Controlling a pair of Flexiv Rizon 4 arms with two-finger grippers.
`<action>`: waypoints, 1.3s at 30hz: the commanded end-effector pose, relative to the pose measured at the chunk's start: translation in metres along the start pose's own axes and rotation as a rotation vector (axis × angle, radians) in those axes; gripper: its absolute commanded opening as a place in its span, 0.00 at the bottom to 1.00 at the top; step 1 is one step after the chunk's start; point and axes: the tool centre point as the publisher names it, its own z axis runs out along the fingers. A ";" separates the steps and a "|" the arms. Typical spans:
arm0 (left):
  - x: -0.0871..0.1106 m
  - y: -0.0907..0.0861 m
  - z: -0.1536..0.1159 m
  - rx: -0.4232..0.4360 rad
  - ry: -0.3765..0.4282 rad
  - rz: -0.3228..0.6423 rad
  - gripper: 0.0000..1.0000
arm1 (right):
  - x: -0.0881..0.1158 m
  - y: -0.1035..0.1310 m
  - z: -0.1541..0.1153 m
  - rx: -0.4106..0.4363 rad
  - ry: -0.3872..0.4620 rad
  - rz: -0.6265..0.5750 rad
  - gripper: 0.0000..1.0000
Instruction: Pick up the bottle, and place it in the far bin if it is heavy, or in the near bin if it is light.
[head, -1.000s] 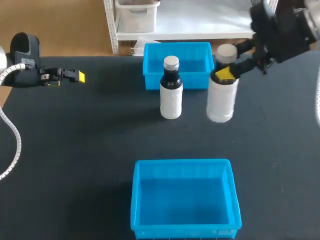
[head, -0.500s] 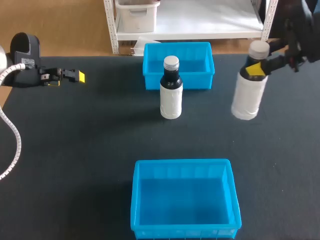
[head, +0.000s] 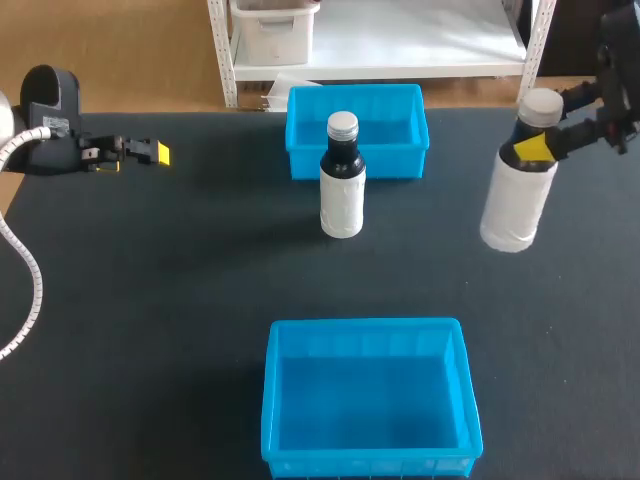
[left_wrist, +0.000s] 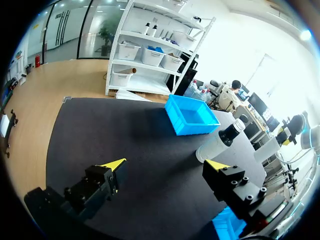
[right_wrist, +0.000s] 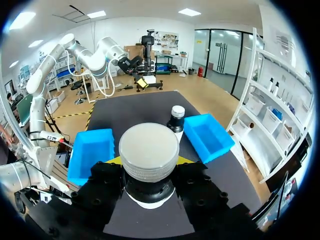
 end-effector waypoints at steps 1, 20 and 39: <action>0.000 0.000 0.000 0.000 0.000 0.000 1.00 | -0.005 0.024 -0.013 0.003 0.007 -0.004 0.00; 0.000 0.000 0.000 0.000 0.000 0.000 1.00 | -0.050 0.117 0.042 -0.239 -0.063 -0.147 0.00; 0.000 0.000 0.000 0.000 0.000 0.000 1.00 | -0.066 0.161 0.135 -0.448 -0.041 -0.283 0.00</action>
